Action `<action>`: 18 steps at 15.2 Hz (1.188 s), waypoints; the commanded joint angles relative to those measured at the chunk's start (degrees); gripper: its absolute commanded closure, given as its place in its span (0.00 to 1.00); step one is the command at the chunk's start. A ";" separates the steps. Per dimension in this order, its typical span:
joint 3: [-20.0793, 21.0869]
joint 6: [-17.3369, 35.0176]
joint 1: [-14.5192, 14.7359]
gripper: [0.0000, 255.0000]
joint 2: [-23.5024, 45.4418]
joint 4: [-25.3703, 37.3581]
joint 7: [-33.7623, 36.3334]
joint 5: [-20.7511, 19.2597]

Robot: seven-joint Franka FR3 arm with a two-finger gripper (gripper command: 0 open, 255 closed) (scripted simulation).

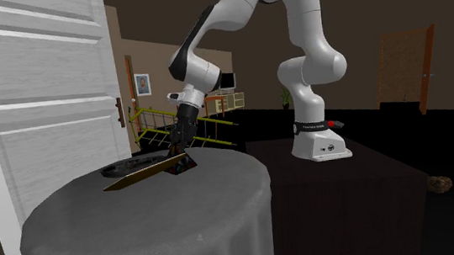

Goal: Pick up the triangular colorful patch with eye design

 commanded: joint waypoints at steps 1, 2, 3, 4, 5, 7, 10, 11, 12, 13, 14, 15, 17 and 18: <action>-0.01 0.02 -0.01 1.00 0.06 -0.05 0.01 -0.01; 0.00 0.04 0.00 1.00 0.06 -0.06 -0.01 0.04; -0.25 0.29 0.21 1.00 -0.90 -0.36 1.29 -1.45; -0.50 0.52 0.42 1.00 -1.86 -0.66 2.61 -2.99; -0.76 0.75 0.62 1.00 -2.82 -0.95 3.97 -4.56; -1.23 1.16 0.99 1.00 -4.75 -1.52 6.79 -7.82; -1.84 1.67 1.38 1.00 -7.67 -2.33 11.27 -13.01; -1.99 1.80 1.45 1.00 -8.63 -2.58 12.83 -14.81; -2.12 1.90 1.48 1.00 -9.60 -2.82 14.40 -16.64; -2.23 1.98 1.49 1.00 -10.56 -3.04 16.01 -18.50; -2.28 2.03 1.44 1.00 -11.51 -3.26 17.62 -20.37; -2.31 2.04 1.35 1.00 -12.45 -3.46 19.25 -22.26; -2.19 1.96 0.99 1.00 -14.30 -3.80 22.51 -26.02; -2.12 1.94 0.90 1.00 -14.43 -3.82 22.76 -26.30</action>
